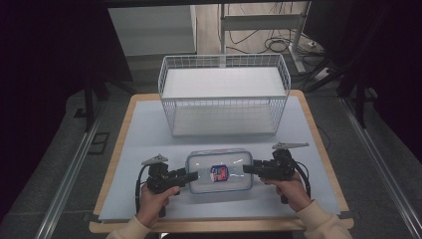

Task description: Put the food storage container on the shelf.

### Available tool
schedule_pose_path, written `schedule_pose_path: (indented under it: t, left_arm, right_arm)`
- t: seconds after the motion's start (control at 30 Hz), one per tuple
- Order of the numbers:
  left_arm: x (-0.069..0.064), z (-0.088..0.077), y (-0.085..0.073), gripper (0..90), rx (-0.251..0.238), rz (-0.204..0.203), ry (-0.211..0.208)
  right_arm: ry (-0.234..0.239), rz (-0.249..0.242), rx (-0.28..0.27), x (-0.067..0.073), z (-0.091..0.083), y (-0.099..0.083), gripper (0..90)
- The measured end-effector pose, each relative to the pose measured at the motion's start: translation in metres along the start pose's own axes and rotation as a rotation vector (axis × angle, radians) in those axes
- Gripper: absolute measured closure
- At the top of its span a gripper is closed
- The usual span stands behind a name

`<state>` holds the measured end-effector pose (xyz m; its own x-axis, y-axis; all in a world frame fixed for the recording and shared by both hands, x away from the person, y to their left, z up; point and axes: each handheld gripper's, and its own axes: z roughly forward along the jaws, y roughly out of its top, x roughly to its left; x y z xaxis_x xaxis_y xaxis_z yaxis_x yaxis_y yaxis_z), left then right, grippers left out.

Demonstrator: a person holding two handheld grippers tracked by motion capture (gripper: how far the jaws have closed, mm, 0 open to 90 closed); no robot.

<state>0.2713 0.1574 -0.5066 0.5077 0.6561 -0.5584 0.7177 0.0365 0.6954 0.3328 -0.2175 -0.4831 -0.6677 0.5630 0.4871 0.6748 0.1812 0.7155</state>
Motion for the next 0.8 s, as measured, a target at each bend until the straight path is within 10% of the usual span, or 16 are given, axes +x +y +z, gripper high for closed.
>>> schedule_pose_path:
  t: [0.8]
  left_arm:
    - [-0.01, -0.008, 0.012, 46.7, -0.04, 0.034, -0.018]
  right_arm:
    - [-0.002, -0.05, -0.052, 0.01, -0.013, 0.011, 50.8]
